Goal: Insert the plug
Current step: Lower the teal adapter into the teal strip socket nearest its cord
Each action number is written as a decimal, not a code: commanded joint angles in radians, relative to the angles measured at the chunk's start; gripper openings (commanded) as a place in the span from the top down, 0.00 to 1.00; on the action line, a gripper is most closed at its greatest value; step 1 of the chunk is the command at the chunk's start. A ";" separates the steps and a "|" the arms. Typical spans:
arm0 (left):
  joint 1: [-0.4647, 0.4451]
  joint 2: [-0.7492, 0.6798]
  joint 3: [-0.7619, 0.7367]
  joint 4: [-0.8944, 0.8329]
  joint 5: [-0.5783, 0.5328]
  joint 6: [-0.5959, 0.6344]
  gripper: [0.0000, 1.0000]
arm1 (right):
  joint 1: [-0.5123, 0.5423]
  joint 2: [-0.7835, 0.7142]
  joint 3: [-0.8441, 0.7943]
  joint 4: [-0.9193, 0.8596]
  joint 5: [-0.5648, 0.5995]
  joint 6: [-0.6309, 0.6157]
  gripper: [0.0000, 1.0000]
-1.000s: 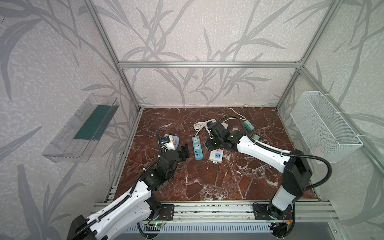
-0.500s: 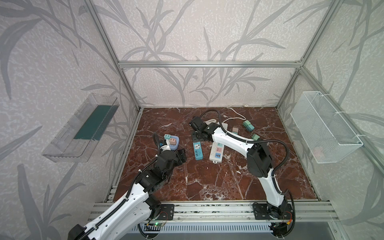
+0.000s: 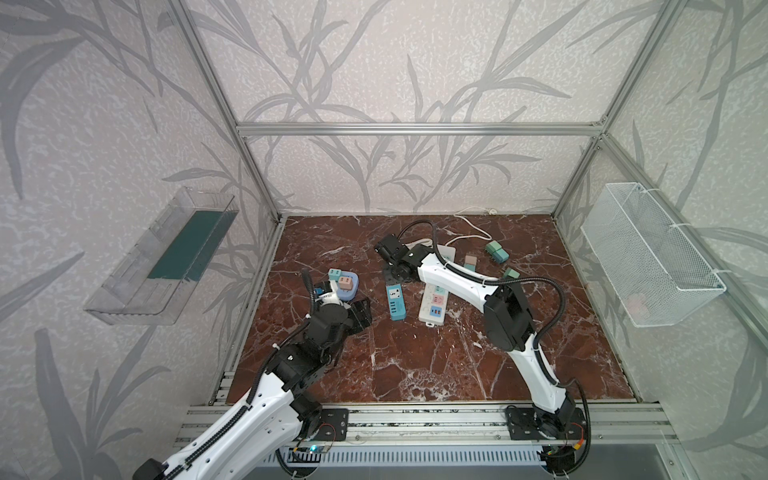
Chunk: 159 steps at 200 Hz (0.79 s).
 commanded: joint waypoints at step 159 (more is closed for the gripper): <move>0.004 -0.023 -0.023 0.035 0.012 -0.010 0.17 | -0.008 -0.022 -0.123 -0.082 -0.060 0.017 1.00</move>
